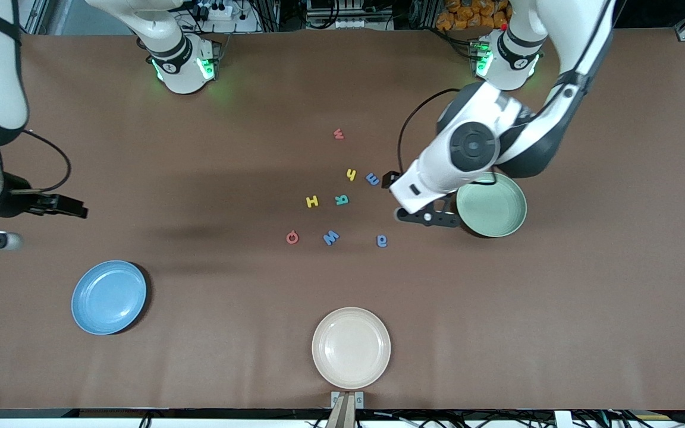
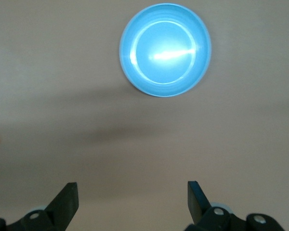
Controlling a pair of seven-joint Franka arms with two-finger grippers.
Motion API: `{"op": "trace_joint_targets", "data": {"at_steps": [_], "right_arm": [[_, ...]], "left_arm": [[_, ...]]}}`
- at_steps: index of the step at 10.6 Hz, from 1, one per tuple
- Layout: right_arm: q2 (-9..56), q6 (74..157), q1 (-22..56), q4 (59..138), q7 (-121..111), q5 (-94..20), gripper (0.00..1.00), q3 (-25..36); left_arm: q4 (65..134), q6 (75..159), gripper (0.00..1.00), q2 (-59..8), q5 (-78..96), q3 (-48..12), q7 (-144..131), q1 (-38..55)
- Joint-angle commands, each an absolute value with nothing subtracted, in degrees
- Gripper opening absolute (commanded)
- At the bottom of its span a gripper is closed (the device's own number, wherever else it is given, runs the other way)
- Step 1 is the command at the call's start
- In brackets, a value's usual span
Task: Sort uppercase to blue plate, lowercase to green plate
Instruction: 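Lower the left gripper and grasp the blue lowercase a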
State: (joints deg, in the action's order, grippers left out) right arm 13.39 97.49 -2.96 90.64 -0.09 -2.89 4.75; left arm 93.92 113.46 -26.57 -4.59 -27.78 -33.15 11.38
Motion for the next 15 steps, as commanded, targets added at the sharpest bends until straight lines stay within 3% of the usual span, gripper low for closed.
{"op": "trace_joint_targets", "data": {"at_steps": [1,4,7,10,15], "right_arm": [[14.8,97.6,-8.0,89.9,-1.2,-4.0,1.0,4.1],[18.0,97.6,-12.6,89.9,-1.5,-4.0,1.0,4.1],[23.0,100.8,-14.1,89.8,-1.4,-4.0,1.0,4.1],[27.2,106.1,-14.2,89.8,-1.4,-4.2,1.0,4.1],[28.9,106.6,-14.4,89.7,-1.4,-7.2,1.0,4.1]], "left_arm": [[100.5,124.5,1.0,-26.8,-15.3,-30.2,-44.6,12.8],[104.0,129.2,1.0,-28.5,-17.3,-32.3,-46.8,12.3],[106.3,142.1,1.0,-29.5,-21.6,-32.5,-46.1,10.9],[106.2,148.2,1.0,-35.8,-30.9,-32.5,-45.4,9.0],[104.6,149.0,1.0,-40.7,-36.2,-32.0,-41.5,6.5]]}}
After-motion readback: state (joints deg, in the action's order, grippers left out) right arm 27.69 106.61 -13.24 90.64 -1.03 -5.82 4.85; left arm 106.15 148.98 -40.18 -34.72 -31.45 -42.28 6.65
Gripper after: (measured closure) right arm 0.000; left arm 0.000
